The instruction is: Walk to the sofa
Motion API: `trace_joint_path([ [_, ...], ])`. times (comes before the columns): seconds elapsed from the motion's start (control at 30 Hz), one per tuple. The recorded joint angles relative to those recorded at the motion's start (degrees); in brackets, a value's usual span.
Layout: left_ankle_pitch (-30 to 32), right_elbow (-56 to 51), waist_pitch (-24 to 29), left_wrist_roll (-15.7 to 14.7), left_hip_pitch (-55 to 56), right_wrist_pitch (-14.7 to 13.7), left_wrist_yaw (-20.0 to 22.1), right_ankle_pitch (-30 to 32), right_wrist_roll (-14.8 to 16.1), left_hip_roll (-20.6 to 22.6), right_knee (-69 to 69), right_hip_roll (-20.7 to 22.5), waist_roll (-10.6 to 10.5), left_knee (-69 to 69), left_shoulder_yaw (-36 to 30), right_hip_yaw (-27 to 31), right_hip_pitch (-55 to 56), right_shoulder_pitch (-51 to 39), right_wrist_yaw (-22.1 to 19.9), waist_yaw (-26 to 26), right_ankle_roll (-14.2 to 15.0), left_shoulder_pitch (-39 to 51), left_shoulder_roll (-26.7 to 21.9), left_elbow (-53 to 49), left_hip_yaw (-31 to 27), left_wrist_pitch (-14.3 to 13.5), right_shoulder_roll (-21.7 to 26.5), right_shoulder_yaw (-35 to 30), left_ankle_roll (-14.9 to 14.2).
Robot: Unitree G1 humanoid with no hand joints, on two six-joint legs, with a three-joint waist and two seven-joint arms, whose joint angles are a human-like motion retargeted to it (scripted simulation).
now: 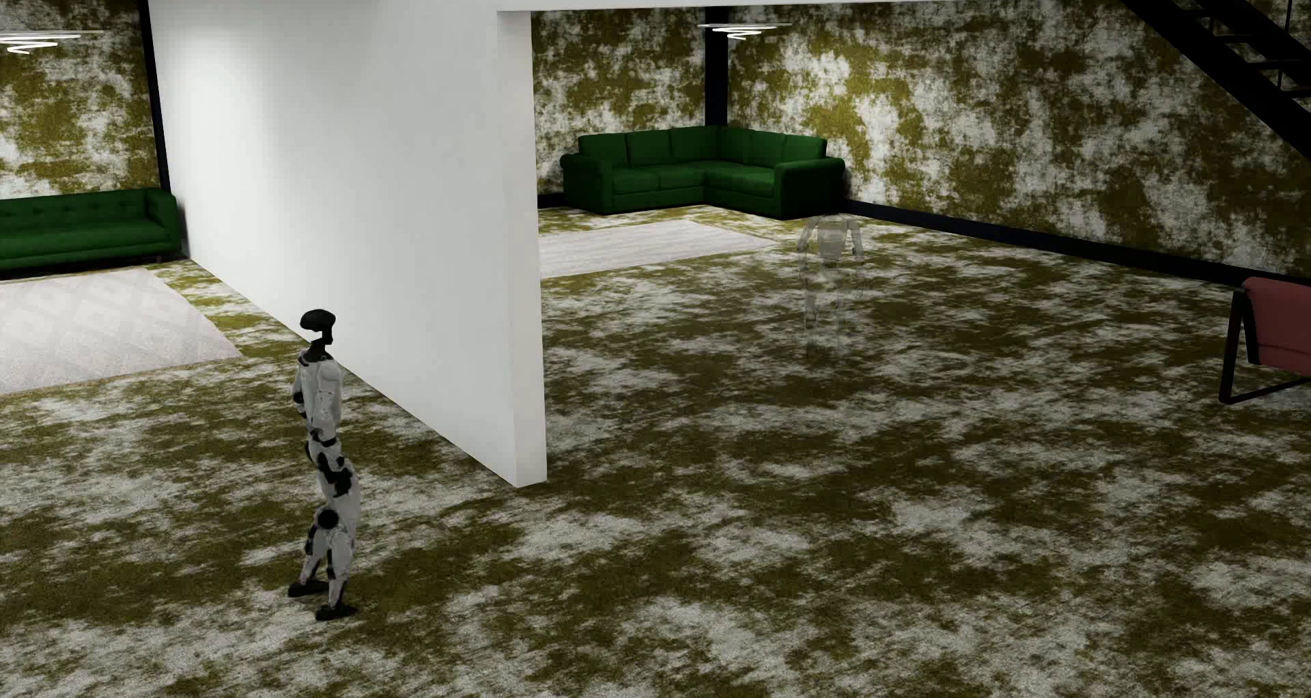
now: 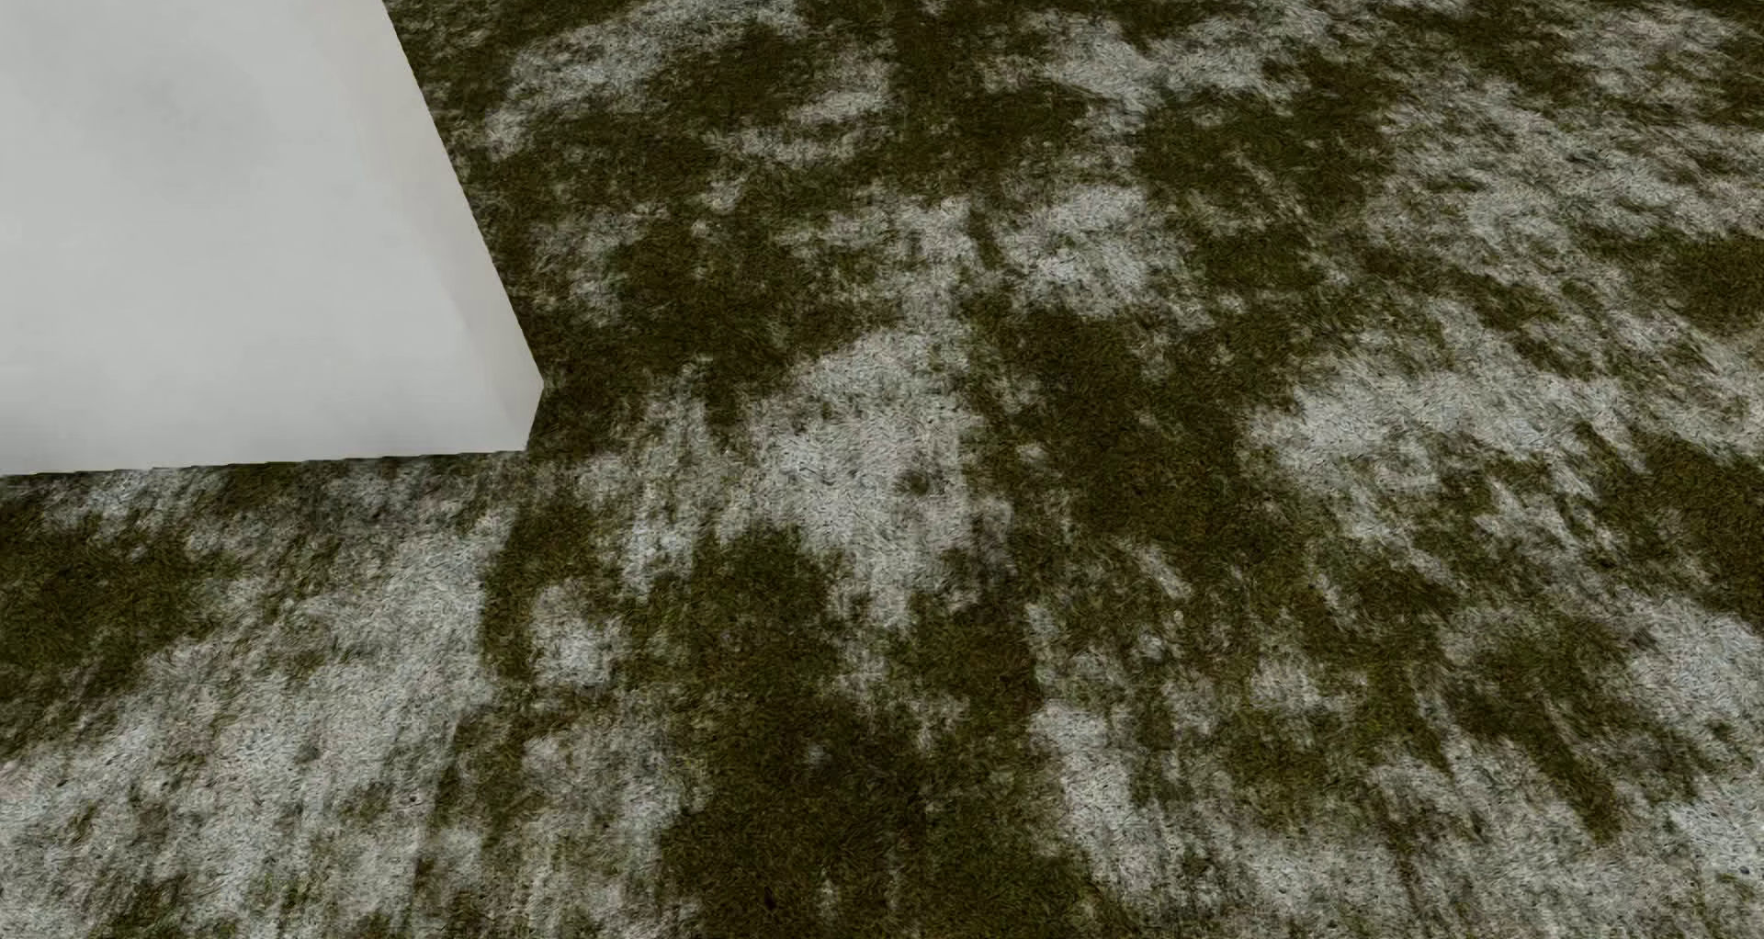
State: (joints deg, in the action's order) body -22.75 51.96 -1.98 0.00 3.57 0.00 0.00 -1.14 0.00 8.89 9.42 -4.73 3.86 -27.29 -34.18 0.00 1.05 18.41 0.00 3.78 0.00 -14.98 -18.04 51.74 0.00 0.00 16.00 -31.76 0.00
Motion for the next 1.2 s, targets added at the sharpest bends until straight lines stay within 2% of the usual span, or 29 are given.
trace_joint_path([
  [0.03, 0.3, -0.5, -0.1, 0.0, -0.9, 0.0, 0.0, -5.3, 0.0, 0.9, 20.0, 0.2, 0.0, 3.0, 0.3, 0.0, 1.9, -0.7, 0.0, -2.2, 0.0, 0.3, 0.0, 1.7, 0.0, 0.0, 0.2, 1.8, 0.0],
  [0.07, 1.3, -0.9, 0.3, 0.0, -1.2, 0.0, 0.0, -6.6, 0.0, 0.7, 20.2, 0.2, -0.1, 1.8, 1.6, 0.0, 1.7, -1.7, 0.0, -2.1, 0.0, 0.4, 0.0, 1.5, 0.0, 0.0, 0.9, 4.8, 0.0],
  [0.1, 1.5, -2.3, 0.2, 0.0, -1.4, 0.0, 0.0, -7.4, 0.0, 1.0, 20.7, -0.1, -0.2, 2.2, 2.2, 0.0, 1.8, -2.8, 0.0, -1.6, 0.0, 0.5, -0.1, 1.4, 0.0, 0.0, 1.7, 4.7, 0.0],
  [0.17, 2.4, -3.4, 0.3, 0.0, -1.4, 0.0, 0.0, -7.8, 0.0, 1.4, 20.8, -0.1, -0.2, 2.8, -1.4, 0.0, 2.1, -5.2, 0.0, -1.4, 0.0, 3.2, -0.4, 3.0, 0.0, 0.0, 2.2, 4.1, 0.0],
  [0.3, 6.0, -4.1, 0.3, 0.0, 0.0, 0.0, 0.0, -8.0, 0.0, 1.8, 20.4, -0.4, 0.3, 3.2, 0.3, 0.0, 1.3, -7.5, 0.0, -2.1, 0.0, 4.7, -0.4, -0.1, 0.0, 0.0, 1.0, 5.7, 0.0],
  [0.43, 7.8, -4.3, 0.5, 0.0, 0.5, 0.0, 0.0, -10.6, 0.0, 2.4, 19.8, -0.4, 0.6, 2.7, 0.2, 0.0, 0.3, -7.2, 0.0, -1.8, 0.0, 4.8, 0.4, -2.0, 0.0, 0.0, 1.1, 5.0, 0.0],
  [0.47, 8.9, -4.5, 0.9, 0.0, 1.2, 0.0, 0.0, -11.2, 0.0, 2.1, 20.2, 0.2, 0.1, 2.3, 0.4, 0.0, 1.7, -7.2, 0.0, -3.1, 0.0, 5.3, 0.8, -2.0, 0.0, 0.0, 1.3, 5.4, 0.0],
  [0.5, 9.5, -4.3, 1.1, 0.0, 1.1, 0.0, 0.0, -12.4, 0.0, 2.7, 21.5, 0.1, 0.2, 2.2, -1.4, 0.0, 2.5, -6.5, 0.0, -1.7, 0.0, 5.1, 0.7, -2.4, 0.0, 0.0, 1.4, 5.3, 0.0],
  [0.53, 8.9, -3.9, 1.6, 0.0, 0.4, 0.0, 0.0, -14.4, 0.0, 2.8, 23.8, 0.7, -0.1, 2.2, -1.0, 0.0, 4.4, -5.5, 0.0, -1.6, 0.0, 4.8, 0.8, -2.2, 0.0, 0.0, 1.4, 6.5, 0.0],
  [0.6, 6.9, -3.0, 4.2, 0.0, -3.1, 0.0, 0.0, -14.2, 0.0, 3.8, 35.7, -0.8, 0.9, 2.3, -3.8, 0.0, 10.3, -4.5, 0.0, -0.5, 0.0, 5.5, -0.6, -2.3, 0.0, 0.0, 1.8, 5.5, 0.0],
  [0.63, 5.8, -3.0, 5.2, 0.0, -4.5, 0.0, 0.0, -14.8, 0.0, 3.5, 40.9, -0.3, 0.9, 2.4, -3.1, 0.0, 13.6, -4.1, 0.0, 0.3, 0.0, 4.9, -2.3, -6.3, 0.0, 0.0, 1.6, 4.9, 0.0],
  [0.67, 4.5, -2.7, 5.1, 0.0, -5.6, 0.0, 0.0, -15.0, 0.0, 2.5, 44.4, -0.3, 0.2, 2.7, -4.2, 0.0, 16.6, -3.1, 0.0, 2.7, 0.0, 5.6, -2.7, -6.1, 0.0, 0.0, 1.7, 4.6, 0.0],
  [0.77, 0.7, -1.2, 5.9, 0.0, -8.8, 0.0, 0.0, -11.4, 0.0, 0.6, 39.5, -0.4, -1.9, 3.8, -2.2, 0.0, 24.7, -1.2, 0.0, 7.7, 0.0, 8.8, -1.7, -4.4, 0.0, 0.0, 2.9, 4.1, 0.0],
  [0.87, -5.8, 2.9, 7.3, 0.0, -16.5, 0.0, 0.0, -6.0, 0.0, 0.3, 32.3, -1.3, -1.8, 4.7, -1.6, 0.0, 29.9, -0.1, 0.0, 8.9, 0.0, 11.1, -1.7, -4.5, 0.0, 0.0, 3.0, 4.4, 0.0],
  [0.93, -7.2, 4.9, 7.7, 0.0, -20.8, 0.0, 0.0, -5.7, 0.0, 0.0, 29.4, -1.3, -1.9, 5.0, -2.0, 0.0, 31.8, 0.2, 0.0, 10.4, 0.0, 12.4, -1.7, -3.1, 0.0, 0.0, 3.0, 4.9, 0.0],
  [0.97, -6.1, 5.4, 7.5, 0.0, -22.5, 0.0, 0.0, -6.4, 0.0, 0.1, 31.1, -2.7, -2.0, 5.9, -2.9, 0.0, 32.5, 0.1, 0.0, 12.2, 0.0, 12.6, -1.6, -2.0, 0.0, 0.0, 3.2, 4.6, 0.0],
  [1.0, -4.7, 5.9, 6.9, 0.0, -23.5, 0.0, 0.0, -6.5, 0.0, -1.3, 33.0, -1.2, -2.6, 5.2, -5.4, 0.0, 33.4, 0.1, 0.0, 13.2, 0.0, 11.7, -2.6, -3.7, 0.0, 0.0, 3.2, 4.1, 0.0],
  [1.03, -1.4, 6.4, 6.1, 0.0, -22.7, 0.0, 0.0, -8.3, 0.0, -2.9, 37.3, -0.6, -3.3, 3.3, -2.4, 0.0, 35.0, 0.2, 0.0, 14.7, 0.0, 10.7, -1.2, -1.1, 0.0, 0.0, 3.0, 4.4, 0.0],
  [1.07, 4.0, 5.5, 6.2, 0.0, -23.2, 0.0, 0.0, -10.3, 0.0, -4.0, 40.2, 0.1, -4.3, 0.2, -6.0, 0.0, 33.4, 0.8, 0.0, 15.1, 0.0, 9.9, -1.2, -0.3, 0.0, 0.0, 3.8, 4.0, 0.0],
  [1.13, 23.1, 7.1, 4.7, 0.0, -16.2, 0.0, 0.0, -14.8, 0.0, -4.9, 42.5, 0.8, -3.5, -15.8, -6.6, 0.0, 29.5, -0.3, 0.0, 13.7, 0.0, 6.6, -1.5, 0.2, 0.0, 0.0, 3.0, 3.0, 0.0],
  [1.17, 28.7, 5.8, 6.8, 0.0, -10.9, 0.0, 0.0, -16.8, 0.0, -6.6, 41.7, 3.0, -4.0, -28.3, -7.0, 0.0, 24.8, -0.9, 0.0, 12.7, 0.0, 6.0, -1.1, 0.4, 0.0, 0.0, 3.0, 4.2, 0.0],
  [1.2, 28.5, 4.4, 7.7, 0.0, -4.5, 0.0, 0.0, -18.2, 0.0, -6.9, 40.2, 5.0, -4.0, -40.3, -5.7, 0.0, 21.3, -1.6, 0.0, 8.5, 0.0, 4.6, -1.4, -0.7, 0.0, 0.0, 2.3, 4.4, 0.0],
])
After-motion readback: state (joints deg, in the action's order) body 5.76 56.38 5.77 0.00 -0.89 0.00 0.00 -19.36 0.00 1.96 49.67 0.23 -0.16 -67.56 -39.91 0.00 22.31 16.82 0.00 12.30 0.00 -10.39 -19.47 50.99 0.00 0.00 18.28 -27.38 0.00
